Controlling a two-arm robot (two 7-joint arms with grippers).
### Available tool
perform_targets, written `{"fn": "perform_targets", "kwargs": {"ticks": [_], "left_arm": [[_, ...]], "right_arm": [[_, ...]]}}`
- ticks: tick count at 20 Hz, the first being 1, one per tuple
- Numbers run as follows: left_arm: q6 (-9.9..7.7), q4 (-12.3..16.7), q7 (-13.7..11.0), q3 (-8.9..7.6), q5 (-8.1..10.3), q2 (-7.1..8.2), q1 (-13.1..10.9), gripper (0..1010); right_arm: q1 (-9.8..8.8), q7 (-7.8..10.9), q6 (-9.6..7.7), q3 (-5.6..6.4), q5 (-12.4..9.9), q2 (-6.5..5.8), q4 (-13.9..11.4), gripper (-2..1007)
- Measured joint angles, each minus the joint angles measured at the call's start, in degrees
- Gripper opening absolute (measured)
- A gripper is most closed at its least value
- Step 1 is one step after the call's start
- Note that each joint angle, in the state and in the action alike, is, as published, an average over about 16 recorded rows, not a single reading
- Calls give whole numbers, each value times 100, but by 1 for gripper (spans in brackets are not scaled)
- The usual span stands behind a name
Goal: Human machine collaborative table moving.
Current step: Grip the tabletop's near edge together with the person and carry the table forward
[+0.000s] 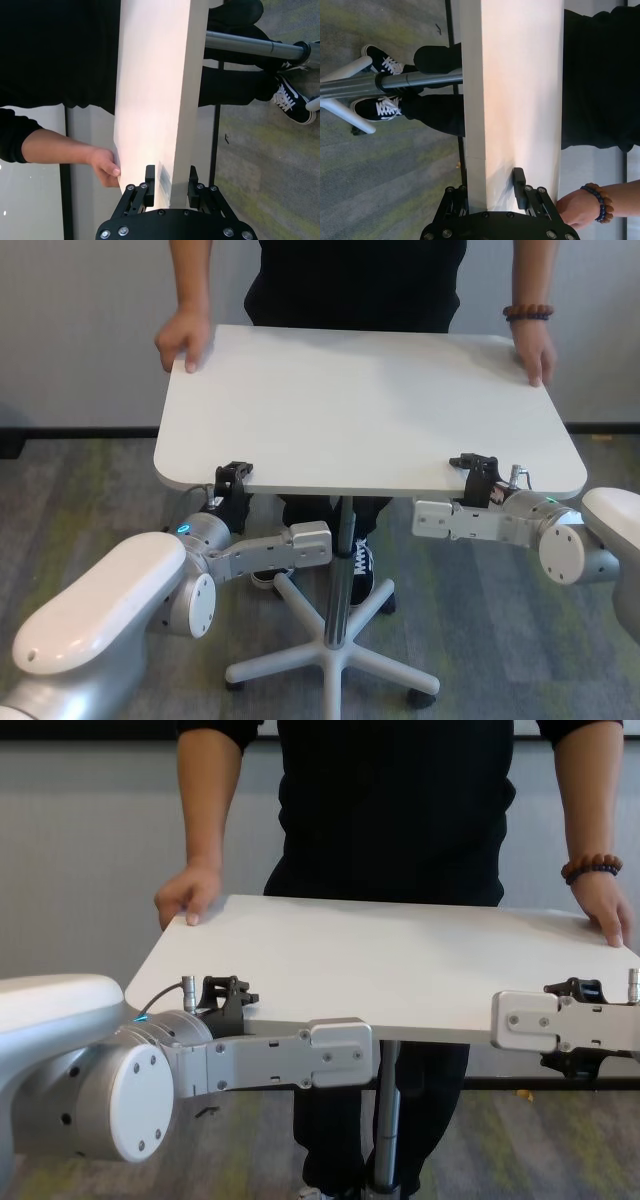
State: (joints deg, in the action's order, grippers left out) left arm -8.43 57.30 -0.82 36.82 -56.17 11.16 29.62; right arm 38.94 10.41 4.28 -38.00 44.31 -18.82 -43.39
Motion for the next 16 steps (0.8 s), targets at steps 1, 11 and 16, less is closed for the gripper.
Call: {"fn": "perform_targets", "kwargs": {"ticks": [1,11,16], "left_arm": [[-3,-12,-6,5,-1,-2,6,382],[32,-118,-40,37,27,-22,51,380],[58,-127,-43,42,43,-22,50,379]], "right_arm": [[6,-1,5,-6,-4,7,17,440],[40,6,40,-37,-50,47,105,440],[42,15,49,-37,-65,51,105,440]]}}
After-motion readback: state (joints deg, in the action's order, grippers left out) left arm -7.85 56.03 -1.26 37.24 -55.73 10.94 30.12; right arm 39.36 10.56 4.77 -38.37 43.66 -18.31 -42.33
